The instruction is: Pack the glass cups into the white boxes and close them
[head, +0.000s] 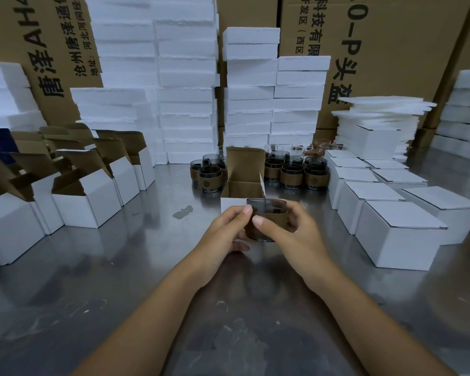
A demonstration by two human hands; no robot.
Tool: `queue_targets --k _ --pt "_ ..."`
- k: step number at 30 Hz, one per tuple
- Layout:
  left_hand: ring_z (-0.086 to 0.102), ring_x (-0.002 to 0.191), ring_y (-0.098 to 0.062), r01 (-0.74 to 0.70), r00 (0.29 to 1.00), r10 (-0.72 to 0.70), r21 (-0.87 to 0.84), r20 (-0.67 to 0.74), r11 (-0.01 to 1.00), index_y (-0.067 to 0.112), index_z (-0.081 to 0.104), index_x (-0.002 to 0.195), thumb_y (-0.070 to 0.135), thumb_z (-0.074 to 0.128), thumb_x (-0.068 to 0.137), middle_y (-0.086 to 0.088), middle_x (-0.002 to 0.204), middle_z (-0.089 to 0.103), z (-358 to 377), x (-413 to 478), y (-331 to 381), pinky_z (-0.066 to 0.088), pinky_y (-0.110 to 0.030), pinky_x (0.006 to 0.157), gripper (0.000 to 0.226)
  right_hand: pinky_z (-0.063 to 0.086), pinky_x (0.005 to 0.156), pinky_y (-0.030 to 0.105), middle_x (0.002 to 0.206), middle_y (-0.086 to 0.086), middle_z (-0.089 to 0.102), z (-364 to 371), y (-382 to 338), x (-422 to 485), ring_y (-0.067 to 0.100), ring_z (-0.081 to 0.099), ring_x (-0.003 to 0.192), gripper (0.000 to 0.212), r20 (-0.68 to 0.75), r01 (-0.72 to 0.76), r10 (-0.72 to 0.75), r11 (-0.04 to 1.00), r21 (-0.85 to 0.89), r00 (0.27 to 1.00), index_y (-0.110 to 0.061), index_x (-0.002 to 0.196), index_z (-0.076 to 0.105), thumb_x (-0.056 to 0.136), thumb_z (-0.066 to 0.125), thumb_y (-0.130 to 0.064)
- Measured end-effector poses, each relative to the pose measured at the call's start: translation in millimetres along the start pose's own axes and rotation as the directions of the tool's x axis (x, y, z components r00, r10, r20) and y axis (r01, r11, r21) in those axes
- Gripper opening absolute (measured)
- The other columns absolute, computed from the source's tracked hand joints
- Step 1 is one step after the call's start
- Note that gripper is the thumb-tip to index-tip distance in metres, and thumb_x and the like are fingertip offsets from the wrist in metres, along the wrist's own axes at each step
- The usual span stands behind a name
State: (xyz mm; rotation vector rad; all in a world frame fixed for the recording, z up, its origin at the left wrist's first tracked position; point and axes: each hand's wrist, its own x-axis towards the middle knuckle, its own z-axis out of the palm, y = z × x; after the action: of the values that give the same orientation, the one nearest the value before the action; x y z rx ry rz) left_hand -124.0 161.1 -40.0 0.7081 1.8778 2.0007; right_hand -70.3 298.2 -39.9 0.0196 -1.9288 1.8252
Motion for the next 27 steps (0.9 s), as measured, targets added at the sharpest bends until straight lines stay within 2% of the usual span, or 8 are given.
queue_targets --k 3,6,9,13,18,22,24,27 --pt "0.062 0.089 -0.019 -0.014 1.000 0.014 0.020 -0.027 1.000 0.023 0.064 0.107 0.055 0.052 0.075 -0.013 0.106 0.067 -1 2 -3 0.046 -0.029 0.077 0.047 0.052 0.069 0.019 0.091 -0.003 0.073 -1 -5 0 0.005 0.069 0.083 0.029 0.015 -0.124 0.123 0.986 0.110 0.992 -0.018 0.101 0.063 0.076 0.074 -0.025" --pt "0.061 0.087 -0.016 -0.027 0.999 0.028 0.028 -0.039 0.999 0.026 0.066 0.099 0.050 0.053 0.079 -0.007 0.100 0.069 -2 3 -5 0.044 -0.028 0.078 0.033 0.052 0.071 0.028 0.092 0.003 0.074 -2 -9 0 0.015 0.070 0.085 0.047 0.055 -0.218 0.212 0.958 0.184 0.976 -0.012 0.104 0.066 0.066 0.073 -0.039" --pt "0.061 0.084 -0.013 -0.037 0.998 0.038 0.031 -0.044 0.999 0.026 0.066 0.097 0.052 0.057 0.075 -0.003 0.094 0.069 -2 3 -4 0.045 -0.027 0.077 0.036 0.052 0.069 0.028 0.095 0.009 0.074 -3 -13 0 0.019 0.070 0.088 0.065 0.100 -0.288 0.272 0.931 0.225 0.957 -0.009 0.106 0.066 0.054 0.070 -0.048" --pt "0.063 0.081 -0.012 -0.030 0.999 0.031 0.050 -0.022 0.998 0.027 0.063 0.110 0.059 0.059 0.079 -0.007 0.100 0.069 -2 0 -2 0.048 -0.024 0.071 0.044 0.053 0.068 0.027 0.097 0.009 0.073 -2 -13 0 0.019 0.070 0.088 0.068 0.106 -0.349 0.334 0.911 0.218 0.937 -0.011 0.109 0.064 0.055 0.068 -0.051" --pt "0.058 0.079 -0.016 -0.004 1.000 0.004 0.035 0.010 0.999 0.026 0.063 0.109 0.060 0.054 0.072 -0.005 0.097 0.068 1 -1 -2 0.046 -0.028 0.070 0.051 0.054 0.078 0.032 0.102 0.006 0.073 -3 -12 0 0.019 0.068 0.098 0.047 0.106 -0.387 0.376 0.915 0.118 0.921 -0.016 0.112 0.065 0.080 0.060 -0.051" --pt "0.059 0.080 -0.016 -0.008 1.000 0.008 0.039 0.016 0.999 0.024 0.062 0.111 0.060 0.055 0.071 -0.009 0.102 0.068 1 -2 -2 0.046 -0.029 0.071 0.054 0.053 0.090 0.039 0.104 0.011 0.071 -2 -13 1 0.022 0.067 0.100 0.051 0.075 -0.413 0.407 0.904 0.112 0.911 -0.009 0.115 0.061 0.084 0.059 -0.049" --pt "0.061 0.081 -0.015 -0.019 1.000 0.018 0.042 0.014 0.999 0.024 0.062 0.112 0.060 0.055 0.071 -0.010 0.105 0.068 1 -2 -1 0.047 -0.029 0.072 0.055 0.053 0.088 0.037 0.105 0.011 0.071 -2 -14 1 0.022 0.067 0.100 0.053 0.066 -0.416 0.411 0.902 0.120 0.909 -0.008 0.117 0.060 0.082 0.060 -0.048" --pt "0.065 0.087 -0.016 -0.039 0.999 0.039 0.044 -0.010 0.998 0.023 0.061 0.116 0.054 0.057 0.073 -0.009 0.105 0.069 0 -1 -1 0.048 -0.027 0.072 0.053 0.052 0.071 0.028 0.104 0.010 0.070 -2 -15 0 0.017 0.069 0.090 0.052 0.037 -0.403 0.403 0.901 0.158 0.915 -0.009 0.117 0.057 0.079 0.066 -0.044"
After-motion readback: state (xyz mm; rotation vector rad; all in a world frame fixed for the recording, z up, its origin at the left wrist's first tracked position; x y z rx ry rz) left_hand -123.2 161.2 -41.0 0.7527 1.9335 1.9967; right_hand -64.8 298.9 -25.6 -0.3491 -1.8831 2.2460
